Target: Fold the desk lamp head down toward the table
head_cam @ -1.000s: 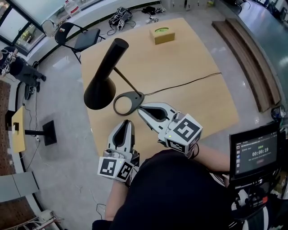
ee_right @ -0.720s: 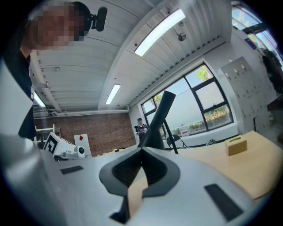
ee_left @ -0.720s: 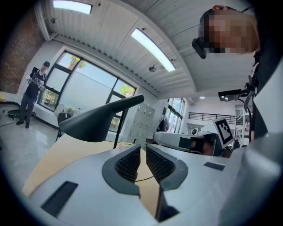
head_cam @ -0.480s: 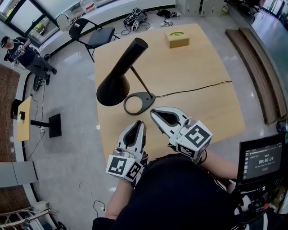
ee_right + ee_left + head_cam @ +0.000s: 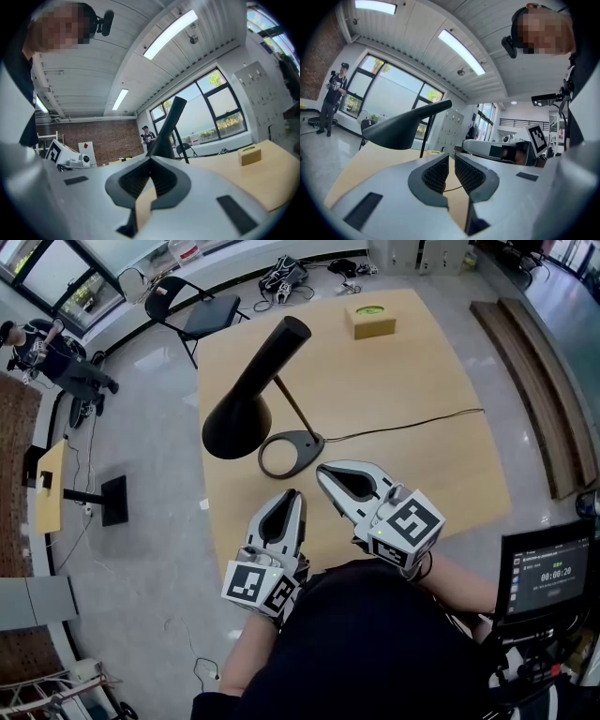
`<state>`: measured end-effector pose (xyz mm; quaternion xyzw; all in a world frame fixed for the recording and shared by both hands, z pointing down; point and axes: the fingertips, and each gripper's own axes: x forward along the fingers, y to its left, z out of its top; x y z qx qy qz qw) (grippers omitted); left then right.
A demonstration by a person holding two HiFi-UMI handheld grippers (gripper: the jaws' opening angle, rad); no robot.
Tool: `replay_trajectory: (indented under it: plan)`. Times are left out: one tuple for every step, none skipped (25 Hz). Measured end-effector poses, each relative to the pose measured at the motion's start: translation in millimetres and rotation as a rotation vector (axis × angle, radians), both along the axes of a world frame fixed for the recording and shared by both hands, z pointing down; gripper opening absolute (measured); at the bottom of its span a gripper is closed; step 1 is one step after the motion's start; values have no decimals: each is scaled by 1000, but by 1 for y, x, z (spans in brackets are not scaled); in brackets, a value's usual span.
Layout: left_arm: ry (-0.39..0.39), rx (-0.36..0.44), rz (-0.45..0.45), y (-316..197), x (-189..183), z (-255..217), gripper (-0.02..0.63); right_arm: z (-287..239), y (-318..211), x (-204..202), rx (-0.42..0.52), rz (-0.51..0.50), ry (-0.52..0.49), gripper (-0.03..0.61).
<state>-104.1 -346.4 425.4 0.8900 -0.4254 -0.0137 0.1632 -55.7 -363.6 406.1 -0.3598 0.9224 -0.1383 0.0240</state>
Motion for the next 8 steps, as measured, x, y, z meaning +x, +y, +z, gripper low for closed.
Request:
replay_trajectory:
  plan:
    - [-1, 0, 1, -1, 0, 0, 43, 0, 0, 0, 0, 1, 1, 5]
    - [-1, 0, 2, -1, 0, 0, 43, 0, -1, 1, 0, 2, 2, 5]
    - [-2, 1, 3, -1, 0, 0, 44, 1, -1, 1, 0, 3, 2, 5]
    - [-2, 1, 5, -1, 0, 1, 43, 1, -1, 0, 0, 4, 2, 5]
    - [-3, 1, 6, -1, 0, 1, 43, 1, 0, 0, 1, 5, 2, 5]
    - [-3, 1, 7, -1, 0, 1, 44, 1, 0, 0, 2, 5, 2, 5]
    - [-3, 1, 7, -1, 0, 1, 43, 1, 0, -1, 2, 5, 2, 5]
    - [-3, 1, 8, -1, 0, 2, 44, 1, 0, -1, 3, 4, 2, 5]
